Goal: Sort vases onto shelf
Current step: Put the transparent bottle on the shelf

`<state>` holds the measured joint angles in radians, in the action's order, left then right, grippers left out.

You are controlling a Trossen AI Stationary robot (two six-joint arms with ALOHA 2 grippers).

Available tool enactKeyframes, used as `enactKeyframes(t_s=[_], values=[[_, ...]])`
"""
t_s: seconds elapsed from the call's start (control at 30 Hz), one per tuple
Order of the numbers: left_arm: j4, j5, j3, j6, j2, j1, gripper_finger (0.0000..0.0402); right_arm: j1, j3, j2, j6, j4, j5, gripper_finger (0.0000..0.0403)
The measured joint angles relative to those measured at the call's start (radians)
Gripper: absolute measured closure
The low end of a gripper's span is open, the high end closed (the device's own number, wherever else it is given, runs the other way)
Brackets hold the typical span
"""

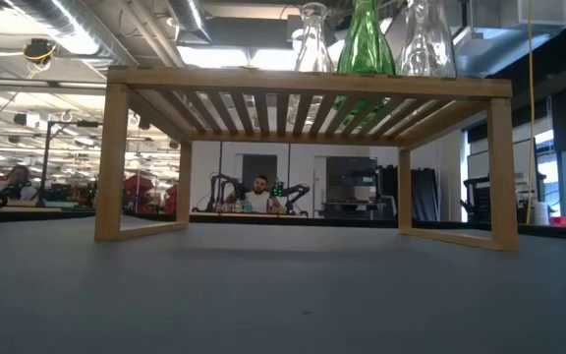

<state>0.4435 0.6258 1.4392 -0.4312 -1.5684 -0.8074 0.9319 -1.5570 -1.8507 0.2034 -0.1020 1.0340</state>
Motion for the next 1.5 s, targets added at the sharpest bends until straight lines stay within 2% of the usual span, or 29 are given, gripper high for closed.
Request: enactKeyframes(t_s=[0.23,0.53,0.67,1.0,1.17,1.5], values=[[0.061,-0.003,0.061,0.046,0.000,0.106,0.0233,0.025,0.000,0.004,-0.002,-0.005,0.056,0.0377],[0.062,-0.004,0.082,0.156,0.000,0.256,0.0233,0.031,0.000,0.005,-0.003,-0.006,0.058,0.0377],[0.056,-0.050,0.082,0.203,0.000,0.326,0.0233,0.030,0.000,0.005,-0.003,-0.006,0.058,0.0377],[0.055,-0.072,0.082,0.236,0.000,0.478,0.0233,0.030,0.000,0.005,-0.004,-0.013,0.055,0.0377],[0.035,-0.181,0.052,0.251,0.000,0.552,0.0233,0.030,0.000,0.005,-0.009,-0.014,0.055,0.0377],[-0.082,-0.281,-0.034,0.231,0.000,0.639,0.0233,0.030,0.000,0.005,-0.010,-0.014,0.055,0.0377]])
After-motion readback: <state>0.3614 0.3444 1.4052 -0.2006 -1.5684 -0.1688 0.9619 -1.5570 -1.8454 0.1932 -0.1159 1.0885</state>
